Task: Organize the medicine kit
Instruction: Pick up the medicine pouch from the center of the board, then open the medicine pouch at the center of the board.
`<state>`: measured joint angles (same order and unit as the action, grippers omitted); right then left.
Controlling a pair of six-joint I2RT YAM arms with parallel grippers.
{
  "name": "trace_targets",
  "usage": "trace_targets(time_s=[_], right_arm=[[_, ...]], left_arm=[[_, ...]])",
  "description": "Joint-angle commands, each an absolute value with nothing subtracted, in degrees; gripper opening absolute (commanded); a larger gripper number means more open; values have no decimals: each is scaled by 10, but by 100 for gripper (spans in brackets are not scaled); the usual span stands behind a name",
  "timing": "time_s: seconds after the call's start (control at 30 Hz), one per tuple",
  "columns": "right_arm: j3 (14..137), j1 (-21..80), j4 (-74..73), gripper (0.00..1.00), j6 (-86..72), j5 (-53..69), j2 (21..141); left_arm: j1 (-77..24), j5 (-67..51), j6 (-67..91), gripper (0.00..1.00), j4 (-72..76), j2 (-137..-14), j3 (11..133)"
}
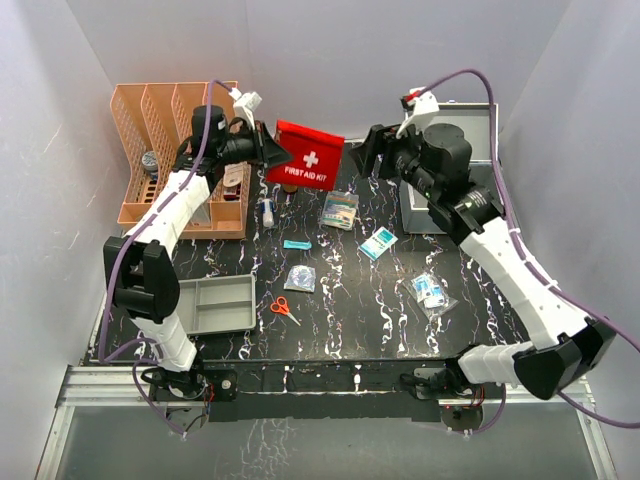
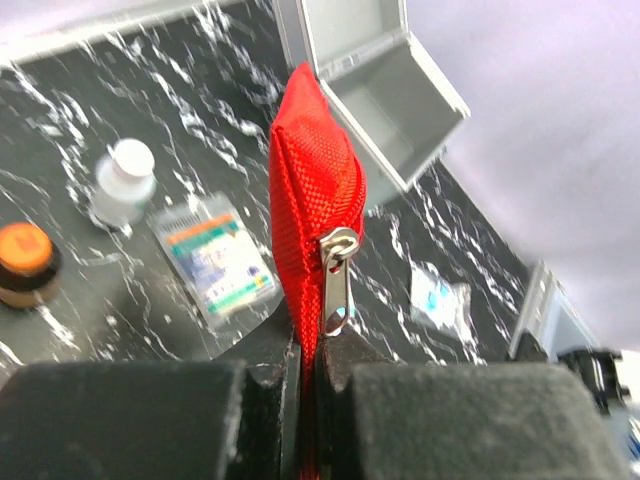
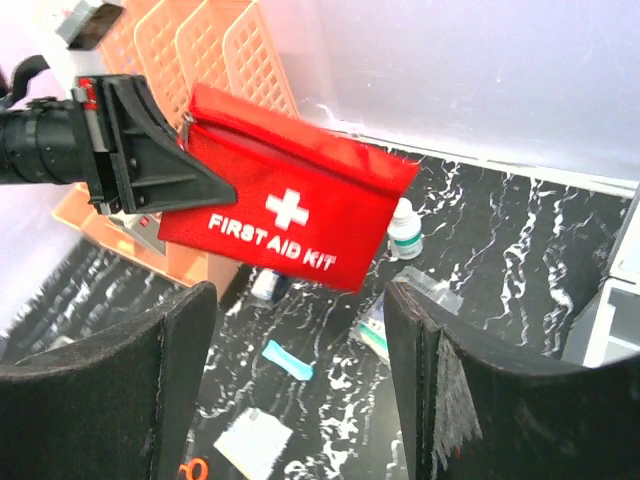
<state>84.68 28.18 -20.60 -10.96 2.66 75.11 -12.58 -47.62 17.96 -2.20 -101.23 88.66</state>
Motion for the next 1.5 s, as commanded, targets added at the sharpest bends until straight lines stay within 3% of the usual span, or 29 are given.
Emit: trace_targets(time_s=[0.0,0.37,0.8,1.47], right_arm=[[761,279,-68,67,-262,-10,738],[694,279,215,77,-434,80,823],[717,268,504,80,-640,147,992],[837,249,686,80,-761,152,1160]], left_arm=[[-128,-388,247,0,58,-970,933],[-127,-292,373,0,170,-952,950],[-127,-294,429,0,230,-947,935],[-128,-320,427,0,219,-962,932]])
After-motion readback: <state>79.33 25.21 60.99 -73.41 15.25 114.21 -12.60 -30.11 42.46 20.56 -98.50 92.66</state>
